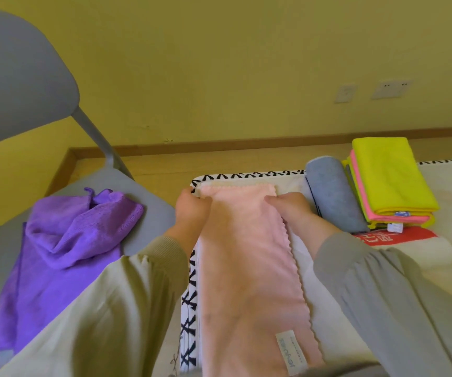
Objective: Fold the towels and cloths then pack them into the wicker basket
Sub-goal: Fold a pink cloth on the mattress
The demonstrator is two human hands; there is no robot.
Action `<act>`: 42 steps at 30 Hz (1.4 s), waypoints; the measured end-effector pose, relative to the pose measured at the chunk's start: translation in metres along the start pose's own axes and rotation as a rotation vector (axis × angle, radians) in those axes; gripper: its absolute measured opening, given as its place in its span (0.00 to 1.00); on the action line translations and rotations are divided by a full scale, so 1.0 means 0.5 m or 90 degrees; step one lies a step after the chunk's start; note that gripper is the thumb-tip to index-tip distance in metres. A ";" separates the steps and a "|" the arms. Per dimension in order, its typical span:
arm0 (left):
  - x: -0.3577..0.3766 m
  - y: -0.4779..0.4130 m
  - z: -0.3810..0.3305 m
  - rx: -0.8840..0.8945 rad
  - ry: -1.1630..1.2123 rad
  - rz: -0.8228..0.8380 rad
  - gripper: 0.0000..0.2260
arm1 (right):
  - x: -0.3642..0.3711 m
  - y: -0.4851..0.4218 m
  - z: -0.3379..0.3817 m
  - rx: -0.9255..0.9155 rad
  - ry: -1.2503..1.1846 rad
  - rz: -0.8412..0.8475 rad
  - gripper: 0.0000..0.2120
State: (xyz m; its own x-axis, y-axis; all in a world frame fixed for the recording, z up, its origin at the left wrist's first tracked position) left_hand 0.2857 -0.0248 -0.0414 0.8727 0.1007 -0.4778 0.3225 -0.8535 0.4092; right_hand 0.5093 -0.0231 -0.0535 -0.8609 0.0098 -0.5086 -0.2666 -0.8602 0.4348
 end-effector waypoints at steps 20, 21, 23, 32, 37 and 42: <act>-0.058 -0.050 -0.134 0.112 -0.032 -0.085 0.07 | -0.070 -0.063 0.170 -0.223 0.046 -0.153 0.16; -0.063 -0.050 -0.141 0.113 0.012 -0.094 0.07 | -0.074 -0.061 0.182 -0.230 0.012 -0.165 0.15; -0.075 -0.050 -0.159 0.130 0.082 -0.121 0.07 | -0.077 -0.053 0.204 -0.232 -0.102 -0.147 0.09; -0.091 -0.008 -0.199 0.217 0.084 -0.164 0.07 | -0.092 -0.004 0.243 -0.194 -0.287 -0.072 0.07; -0.078 0.043 -0.111 0.131 0.191 -0.012 0.05 | -0.089 0.034 0.154 -0.117 -0.347 -0.072 0.09; -0.058 0.122 -0.038 0.028 0.356 0.097 0.07 | -0.081 0.082 0.034 -0.085 -0.381 -0.102 0.09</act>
State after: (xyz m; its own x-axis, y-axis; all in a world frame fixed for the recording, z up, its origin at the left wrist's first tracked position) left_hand 0.2872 -0.0703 0.0121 0.9730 0.2195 0.0713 0.1732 -0.8988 0.4028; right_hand 0.5256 -0.0502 -0.0025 -0.9180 0.3948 -0.0389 -0.3899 -0.8799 0.2715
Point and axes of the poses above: each hand's wrist, its own y-axis away from the middle knuckle, its own x-axis out of the palm, z = x × y, the point moved 4 cm from there along -y, towards the middle knuckle, and after that the axes turned 4 degrees about -x, right-handed, at the moved point
